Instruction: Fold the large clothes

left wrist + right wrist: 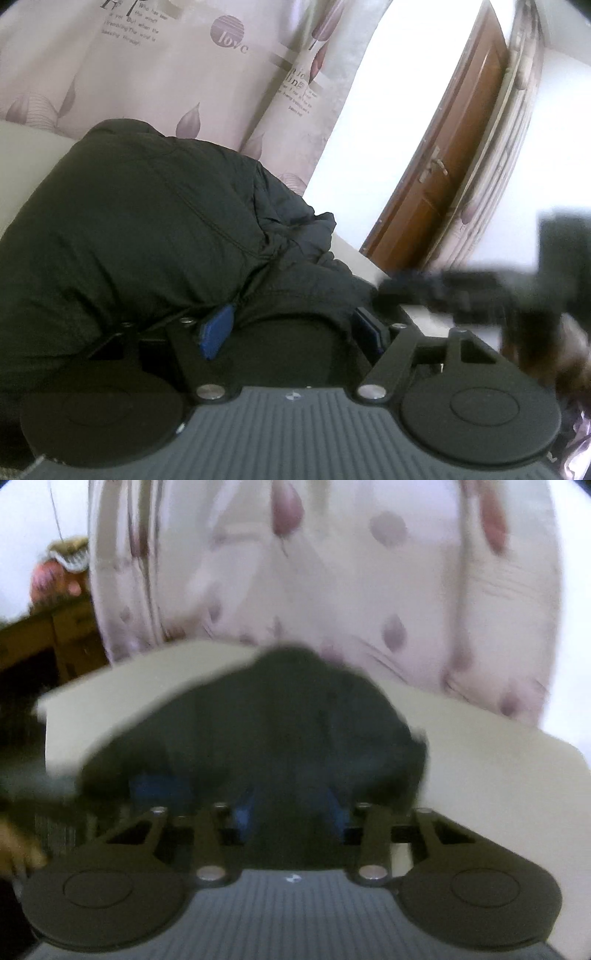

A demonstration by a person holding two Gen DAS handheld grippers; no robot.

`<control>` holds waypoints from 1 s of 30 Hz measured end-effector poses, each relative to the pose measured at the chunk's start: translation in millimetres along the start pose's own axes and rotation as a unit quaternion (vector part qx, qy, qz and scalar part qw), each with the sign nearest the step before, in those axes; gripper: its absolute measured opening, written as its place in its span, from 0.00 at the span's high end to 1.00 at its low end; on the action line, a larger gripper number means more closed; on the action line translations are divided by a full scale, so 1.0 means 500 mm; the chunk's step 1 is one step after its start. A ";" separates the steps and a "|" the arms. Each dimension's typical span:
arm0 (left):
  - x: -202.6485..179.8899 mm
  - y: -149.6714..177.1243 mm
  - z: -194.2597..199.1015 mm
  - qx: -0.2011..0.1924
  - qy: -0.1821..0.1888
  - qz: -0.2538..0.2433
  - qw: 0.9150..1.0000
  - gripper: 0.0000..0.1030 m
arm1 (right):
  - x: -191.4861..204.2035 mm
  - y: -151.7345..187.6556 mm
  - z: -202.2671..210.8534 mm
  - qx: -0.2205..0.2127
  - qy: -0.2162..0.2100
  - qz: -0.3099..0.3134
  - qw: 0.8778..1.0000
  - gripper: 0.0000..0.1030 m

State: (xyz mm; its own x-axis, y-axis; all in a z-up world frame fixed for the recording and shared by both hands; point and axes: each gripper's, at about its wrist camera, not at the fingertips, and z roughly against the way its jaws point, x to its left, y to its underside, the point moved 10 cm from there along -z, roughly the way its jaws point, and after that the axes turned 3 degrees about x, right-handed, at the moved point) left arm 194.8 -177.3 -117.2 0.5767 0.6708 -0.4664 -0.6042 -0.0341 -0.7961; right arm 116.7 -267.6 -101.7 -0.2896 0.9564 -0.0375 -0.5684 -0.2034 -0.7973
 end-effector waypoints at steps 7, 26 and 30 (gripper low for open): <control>-0.002 0.004 0.001 0.005 -0.003 -0.019 1.000 0.30 | -0.011 0.086 -0.056 0.019 0.006 -0.103 0.994 0.71; -0.009 0.012 0.096 0.001 -0.093 -0.091 0.991 0.32 | -0.018 0.118 -0.061 -0.029 0.023 -0.137 0.990 0.70; -0.005 0.012 0.104 0.008 -0.127 -0.109 0.986 0.32 | -0.018 0.119 -0.059 -0.033 0.029 -0.139 0.989 0.70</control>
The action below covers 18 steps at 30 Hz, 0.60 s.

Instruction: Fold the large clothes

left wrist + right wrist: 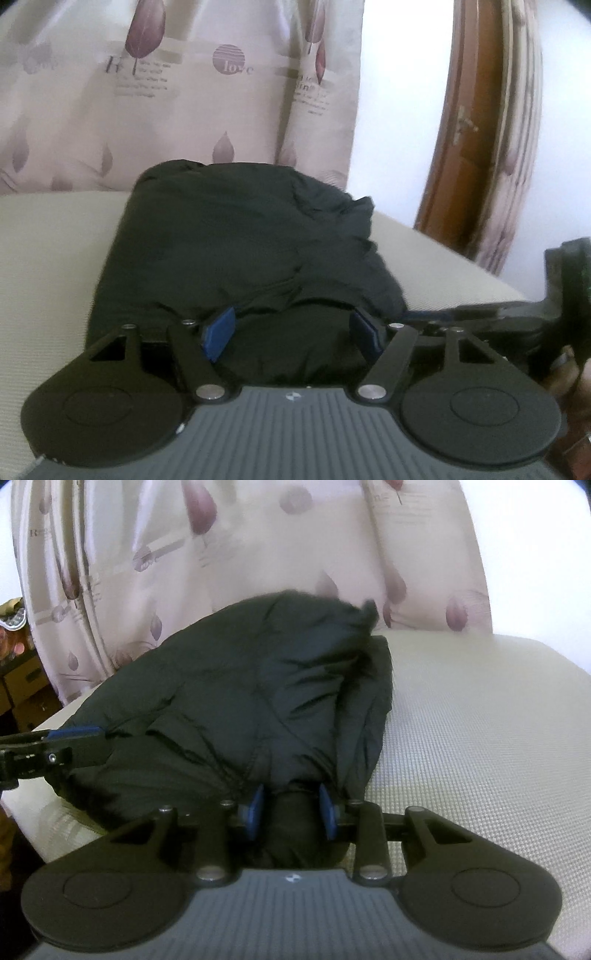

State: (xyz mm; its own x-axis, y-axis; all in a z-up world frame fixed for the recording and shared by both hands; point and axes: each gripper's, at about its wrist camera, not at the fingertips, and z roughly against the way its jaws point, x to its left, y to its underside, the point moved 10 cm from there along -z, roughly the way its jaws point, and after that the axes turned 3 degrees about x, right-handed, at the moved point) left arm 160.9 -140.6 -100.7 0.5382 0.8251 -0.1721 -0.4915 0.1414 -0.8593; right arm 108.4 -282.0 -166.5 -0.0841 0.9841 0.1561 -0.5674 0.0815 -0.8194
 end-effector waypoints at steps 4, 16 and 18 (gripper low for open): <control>0.005 0.002 -0.004 0.009 -0.006 -0.001 1.000 0.32 | -0.003 0.001 0.001 -0.004 0.000 0.000 1.000 0.69; 0.011 0.015 -0.028 0.033 -0.022 -0.001 0.999 0.31 | -0.003 0.006 0.002 -0.010 0.004 0.006 1.000 0.68; 0.012 0.016 -0.030 0.034 -0.023 -0.001 0.999 0.31 | -0.004 0.006 0.002 -0.010 0.002 0.003 1.000 0.68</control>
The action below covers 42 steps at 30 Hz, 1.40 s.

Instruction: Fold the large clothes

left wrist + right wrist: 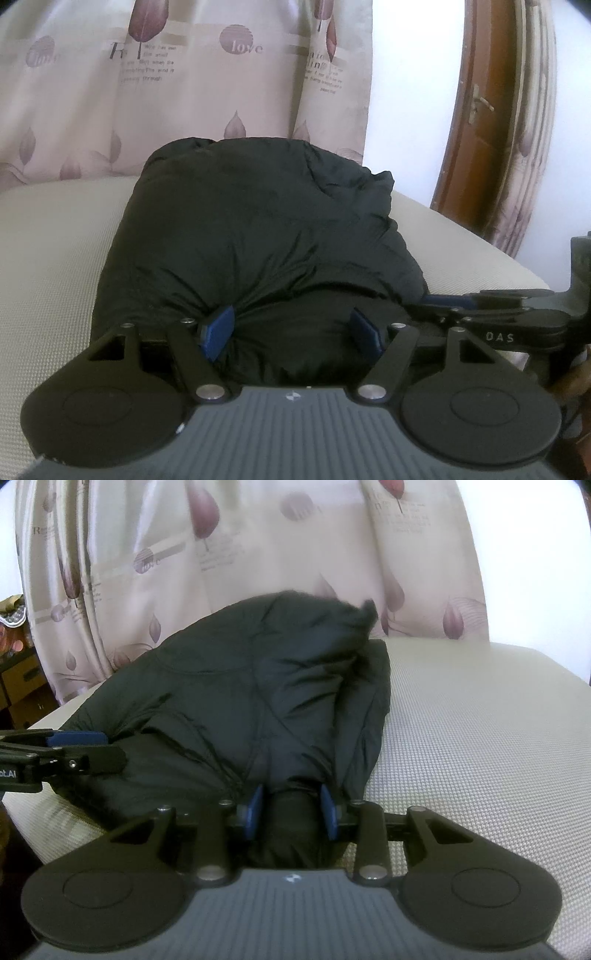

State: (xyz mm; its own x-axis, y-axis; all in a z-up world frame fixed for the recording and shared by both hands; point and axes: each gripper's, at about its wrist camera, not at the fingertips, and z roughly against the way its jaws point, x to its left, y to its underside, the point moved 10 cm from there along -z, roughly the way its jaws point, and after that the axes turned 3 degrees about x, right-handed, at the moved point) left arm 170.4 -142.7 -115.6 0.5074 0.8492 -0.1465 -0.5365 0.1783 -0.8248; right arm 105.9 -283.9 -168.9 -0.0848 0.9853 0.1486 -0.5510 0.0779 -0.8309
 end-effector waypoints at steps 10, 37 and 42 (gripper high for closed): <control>0.006 0.006 -0.004 0.002 -0.002 -0.002 1.000 0.30 | -0.005 -0.002 -0.003 0.002 -0.002 -0.003 1.000 0.68; 0.072 0.010 0.034 -0.034 0.023 0.026 0.999 0.31 | -0.029 0.005 0.000 0.001 -0.023 -0.046 0.999 0.57; 0.078 0.020 0.026 -0.028 0.033 0.042 0.998 0.31 | -0.033 -0.003 0.009 0.013 -0.017 -0.056 0.998 0.54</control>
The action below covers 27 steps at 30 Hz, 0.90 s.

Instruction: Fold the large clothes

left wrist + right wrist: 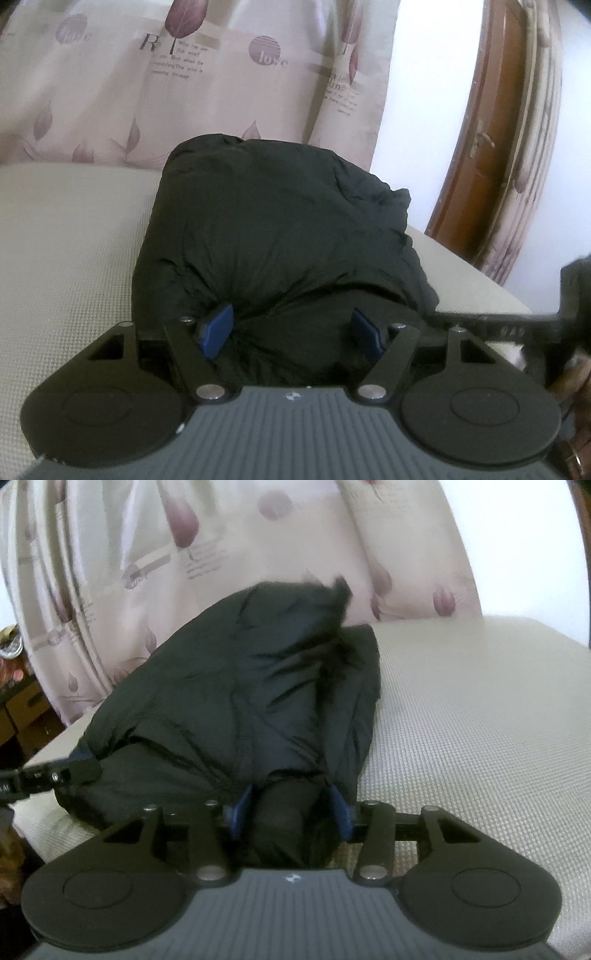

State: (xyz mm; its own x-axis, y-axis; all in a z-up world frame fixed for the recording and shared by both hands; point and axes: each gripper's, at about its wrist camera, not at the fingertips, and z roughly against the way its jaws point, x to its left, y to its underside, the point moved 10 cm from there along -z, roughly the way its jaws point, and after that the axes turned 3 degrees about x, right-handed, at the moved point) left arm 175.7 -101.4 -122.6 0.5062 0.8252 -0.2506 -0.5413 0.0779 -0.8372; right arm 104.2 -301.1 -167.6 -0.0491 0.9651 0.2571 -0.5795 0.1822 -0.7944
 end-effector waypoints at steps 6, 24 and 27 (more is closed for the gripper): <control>-0.003 0.000 -0.002 0.013 0.004 -0.005 1.000 0.30 | 0.063 -0.142 0.093 -0.089 0.011 0.080 0.993 0.53; -0.016 0.000 0.005 0.009 0.029 -0.003 1.000 0.28 | 0.005 -0.227 -0.264 0.050 0.013 0.073 0.996 0.66; -0.020 0.000 0.006 0.005 0.027 -0.016 1.000 0.28 | -0.023 -0.214 -0.270 0.052 -0.008 0.040 0.998 0.67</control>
State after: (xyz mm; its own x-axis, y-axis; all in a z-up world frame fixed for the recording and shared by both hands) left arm 168.7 -108.0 -118.7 0.5582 0.7910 -0.2505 -0.5313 0.1089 -0.8401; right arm 276.6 -306.4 -159.6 -0.1099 0.9727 0.2045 -0.6550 0.0838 -0.7509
